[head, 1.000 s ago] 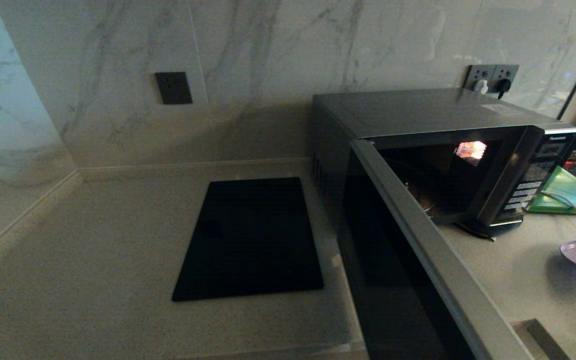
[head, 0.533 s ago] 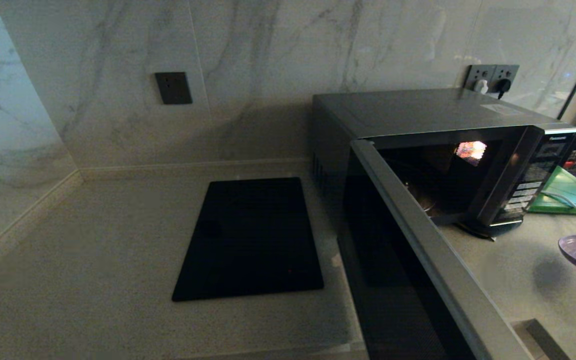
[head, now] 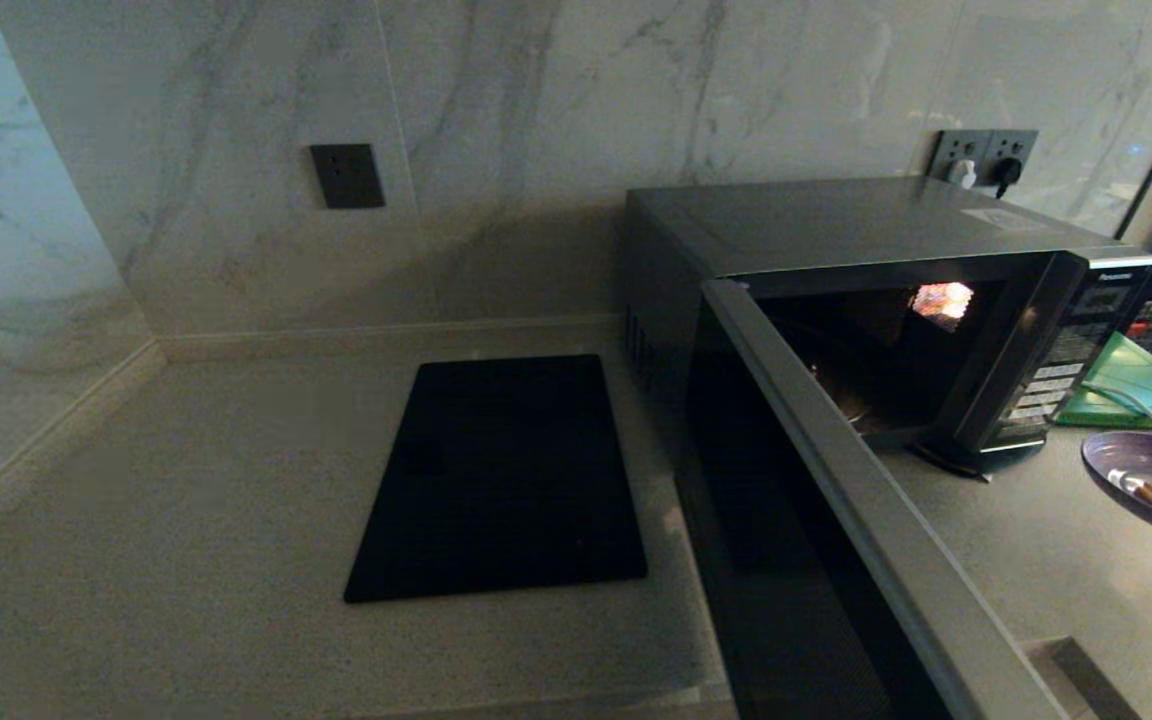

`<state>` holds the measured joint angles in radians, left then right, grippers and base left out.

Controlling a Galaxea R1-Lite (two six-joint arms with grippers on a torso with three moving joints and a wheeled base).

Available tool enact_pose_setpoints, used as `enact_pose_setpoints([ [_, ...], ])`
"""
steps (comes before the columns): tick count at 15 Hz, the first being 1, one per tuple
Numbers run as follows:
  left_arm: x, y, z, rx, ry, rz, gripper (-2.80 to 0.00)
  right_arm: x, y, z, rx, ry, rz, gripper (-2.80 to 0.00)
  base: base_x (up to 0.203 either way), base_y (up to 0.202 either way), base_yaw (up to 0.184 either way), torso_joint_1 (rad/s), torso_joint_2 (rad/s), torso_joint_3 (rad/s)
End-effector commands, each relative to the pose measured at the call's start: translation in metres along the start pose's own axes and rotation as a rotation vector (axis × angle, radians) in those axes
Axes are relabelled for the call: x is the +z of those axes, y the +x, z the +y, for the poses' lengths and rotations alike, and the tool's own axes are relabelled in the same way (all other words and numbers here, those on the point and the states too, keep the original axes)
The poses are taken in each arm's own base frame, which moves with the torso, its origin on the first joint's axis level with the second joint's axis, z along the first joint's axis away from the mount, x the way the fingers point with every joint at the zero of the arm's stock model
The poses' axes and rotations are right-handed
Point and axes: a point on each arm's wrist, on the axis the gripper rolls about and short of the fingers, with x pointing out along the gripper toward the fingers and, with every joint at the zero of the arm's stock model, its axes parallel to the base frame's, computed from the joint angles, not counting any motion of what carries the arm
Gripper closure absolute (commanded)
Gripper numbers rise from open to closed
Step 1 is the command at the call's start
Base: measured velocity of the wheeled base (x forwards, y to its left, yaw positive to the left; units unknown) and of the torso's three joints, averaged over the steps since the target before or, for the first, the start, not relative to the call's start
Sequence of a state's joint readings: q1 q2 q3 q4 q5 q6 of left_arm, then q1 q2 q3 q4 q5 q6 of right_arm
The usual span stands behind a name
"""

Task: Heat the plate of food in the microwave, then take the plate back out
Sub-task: Put the plate in the microwave oven

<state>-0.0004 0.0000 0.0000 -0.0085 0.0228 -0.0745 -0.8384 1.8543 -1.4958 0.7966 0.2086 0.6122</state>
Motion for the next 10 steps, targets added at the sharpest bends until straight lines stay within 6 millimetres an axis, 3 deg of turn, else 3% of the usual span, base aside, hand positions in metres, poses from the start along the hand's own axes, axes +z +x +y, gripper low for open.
enact_pose_setpoints([
  [1, 0.0, 0.0, 0.0, 0.001, -0.001, 0.0, 0.0, -0.005, -0.01, -0.007, 0.053, -0.022, 0.026, 0.0, 0.0, 0.0, 0.0, 0.0, 0.0, 0.0],
  [10, 0.0, -0.001, 0.0, 0.0, -0.001, -0.011, 0.0, -0.022, -0.02, -0.014, 0.175, -0.184, 0.1, 0.0, 0.0, 0.0, 0.0, 0.0, 0.0, 0.0],
])
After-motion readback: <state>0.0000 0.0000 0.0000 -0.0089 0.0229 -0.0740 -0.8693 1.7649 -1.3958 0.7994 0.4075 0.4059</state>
